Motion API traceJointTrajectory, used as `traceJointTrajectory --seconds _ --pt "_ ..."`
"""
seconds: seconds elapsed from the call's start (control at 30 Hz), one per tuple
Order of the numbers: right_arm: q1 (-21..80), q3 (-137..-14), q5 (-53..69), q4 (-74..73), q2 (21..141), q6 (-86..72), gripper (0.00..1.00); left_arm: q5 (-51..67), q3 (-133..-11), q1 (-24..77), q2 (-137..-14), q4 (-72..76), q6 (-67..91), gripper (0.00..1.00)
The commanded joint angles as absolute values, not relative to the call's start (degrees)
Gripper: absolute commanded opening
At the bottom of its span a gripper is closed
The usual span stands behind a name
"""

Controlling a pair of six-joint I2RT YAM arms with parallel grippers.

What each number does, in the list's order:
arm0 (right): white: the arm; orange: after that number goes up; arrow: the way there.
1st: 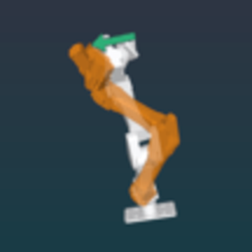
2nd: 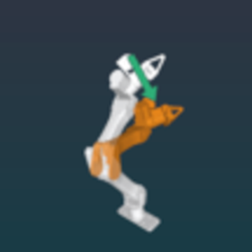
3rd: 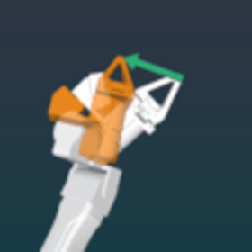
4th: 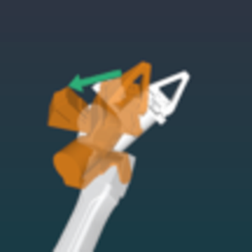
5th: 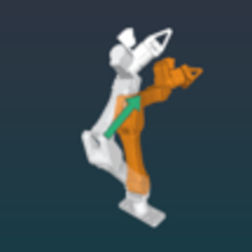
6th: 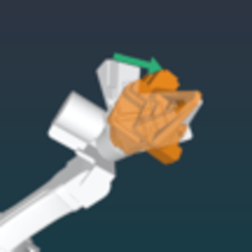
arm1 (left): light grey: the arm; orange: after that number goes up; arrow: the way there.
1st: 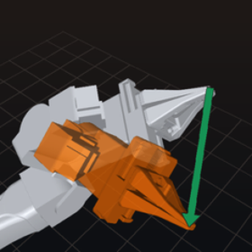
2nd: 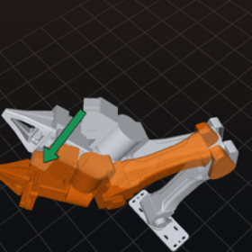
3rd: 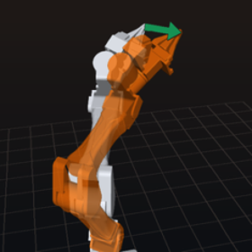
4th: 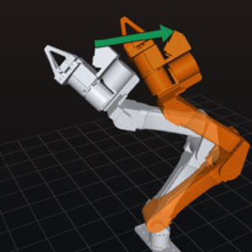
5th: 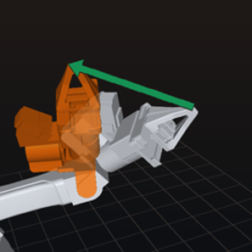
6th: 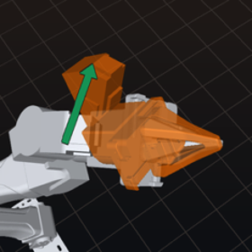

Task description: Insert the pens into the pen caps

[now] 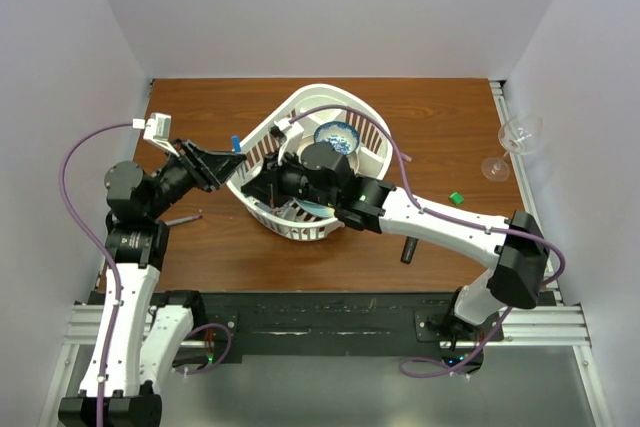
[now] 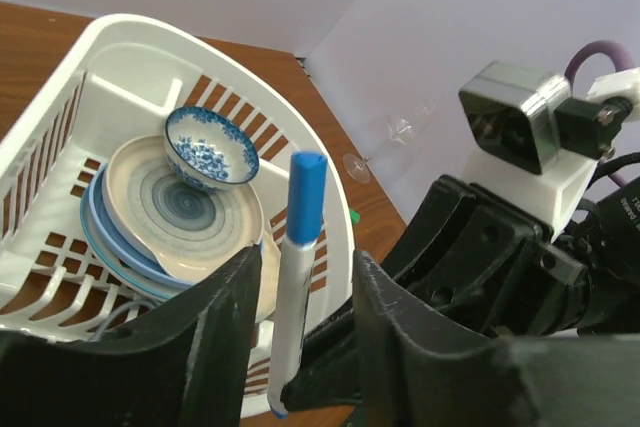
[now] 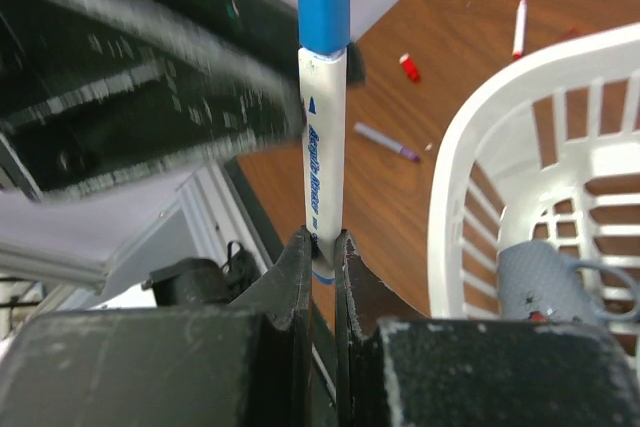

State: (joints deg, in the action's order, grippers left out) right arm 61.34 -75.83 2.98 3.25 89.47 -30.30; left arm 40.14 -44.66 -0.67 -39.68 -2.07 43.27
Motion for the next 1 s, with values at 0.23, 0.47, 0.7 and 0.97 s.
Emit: traceJointTrajectory --seconds 0.23,0.47,0.7,0.97 --pt "60.8 -78.4 1.2 6.1 86.1 -26.4 0.00 44.4 -47.0 -0.4 -40.2 -2.6 41.8 0.51" --pt "60.8 -78.0 3.3 6.7 85.8 -26.4 0.00 47.5 -45.4 -0.4 -41.2 3.6 45.1 0.39" --pt "60.9 -76.5 4.6 7.5 85.0 -26.3 0.00 48.3 -45.2 -0.5 -41.7 5.1 46.5 0.15" --pt "60.8 -74.0 6.1 9.4 83.1 -26.8 0.27 50.1 -43.9 -0.4 -41.2 9.7 50.3 0.00"
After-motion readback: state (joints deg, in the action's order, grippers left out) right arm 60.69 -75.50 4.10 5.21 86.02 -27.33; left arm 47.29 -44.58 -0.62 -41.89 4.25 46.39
